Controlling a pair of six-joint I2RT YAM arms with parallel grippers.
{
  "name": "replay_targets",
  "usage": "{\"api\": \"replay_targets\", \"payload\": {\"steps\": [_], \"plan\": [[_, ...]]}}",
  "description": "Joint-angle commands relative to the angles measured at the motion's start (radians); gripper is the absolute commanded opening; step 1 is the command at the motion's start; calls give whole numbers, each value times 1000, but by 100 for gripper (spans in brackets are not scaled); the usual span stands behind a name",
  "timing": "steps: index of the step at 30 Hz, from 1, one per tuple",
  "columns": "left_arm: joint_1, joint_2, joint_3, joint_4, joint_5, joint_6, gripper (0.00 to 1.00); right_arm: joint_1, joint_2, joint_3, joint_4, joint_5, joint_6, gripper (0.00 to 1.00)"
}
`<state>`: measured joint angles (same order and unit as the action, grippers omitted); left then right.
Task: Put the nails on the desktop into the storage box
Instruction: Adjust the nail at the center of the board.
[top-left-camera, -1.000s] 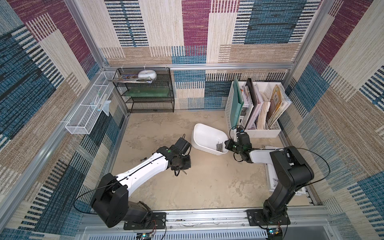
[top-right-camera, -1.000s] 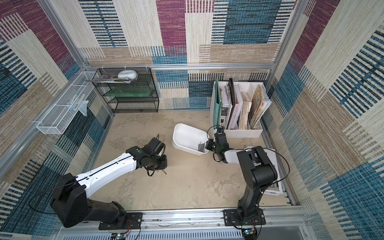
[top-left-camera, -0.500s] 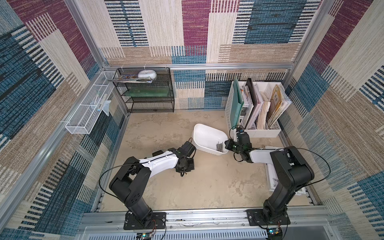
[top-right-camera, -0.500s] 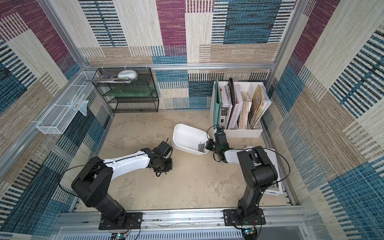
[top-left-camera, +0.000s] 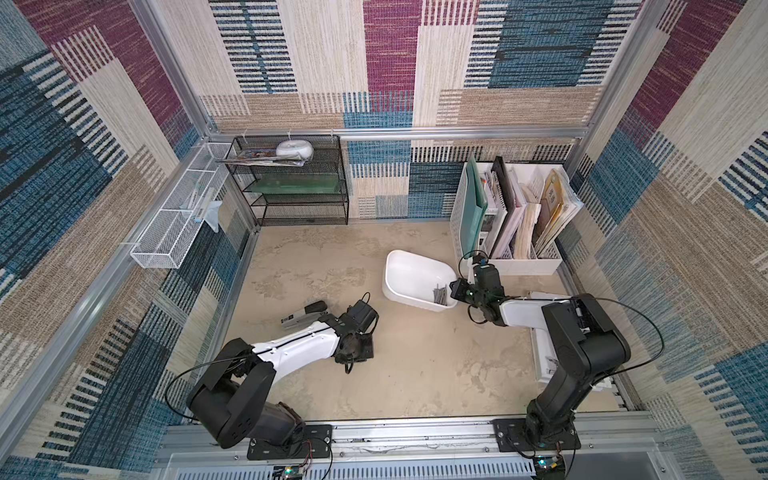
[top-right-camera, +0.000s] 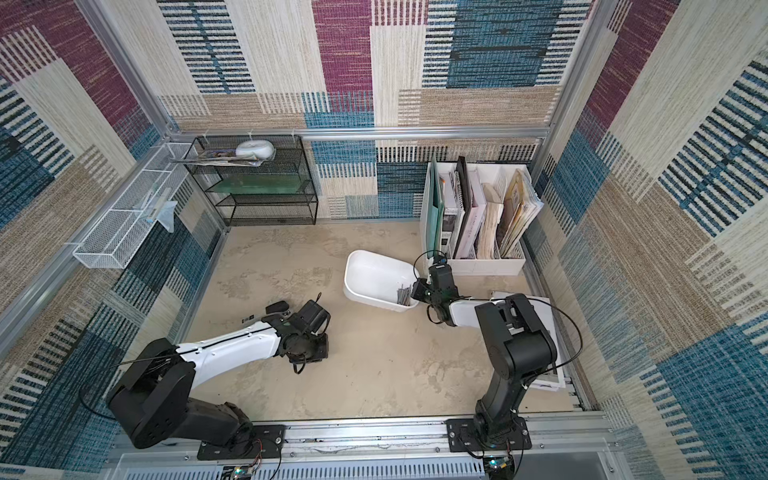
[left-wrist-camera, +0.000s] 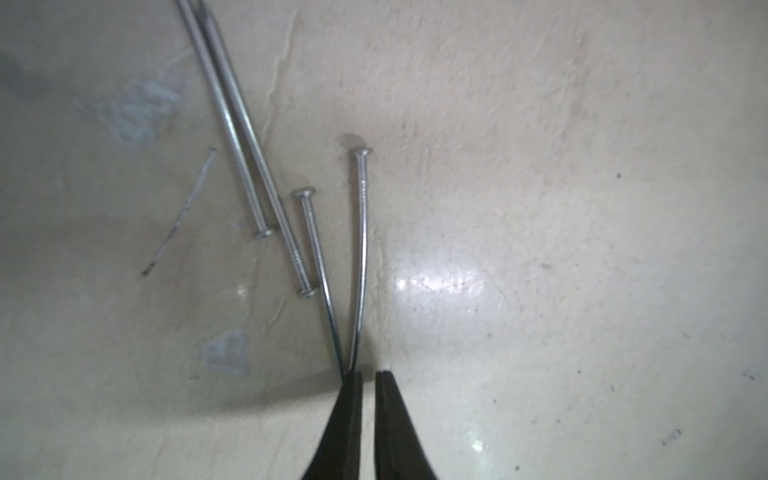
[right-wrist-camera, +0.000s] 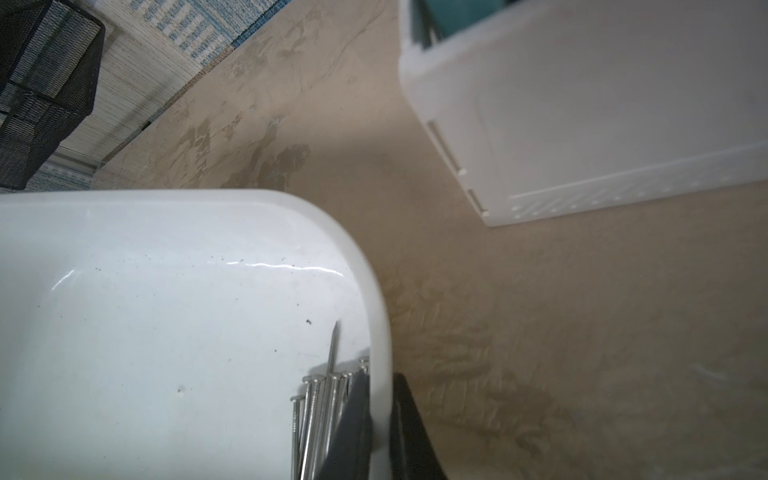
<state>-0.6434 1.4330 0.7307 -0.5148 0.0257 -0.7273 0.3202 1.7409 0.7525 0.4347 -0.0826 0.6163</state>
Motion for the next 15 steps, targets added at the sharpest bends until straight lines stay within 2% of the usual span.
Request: {"api": "replay_targets", "payload": {"steps": [1,6,9,15], "plan": [[-1,-29,9,-7,4,6,20,0,3,-5,-27,14,-6,0],[-2,-97,46,-40,38,21,27,0,-1,-2,-37,15,-10,0],[-2,-145,48,-100,-10,25,29,0,-3,-3,-38,16,-10,0],[3,-92,58,-116,-25,30,28,1,6,4,-36,9,-9,0]]}}
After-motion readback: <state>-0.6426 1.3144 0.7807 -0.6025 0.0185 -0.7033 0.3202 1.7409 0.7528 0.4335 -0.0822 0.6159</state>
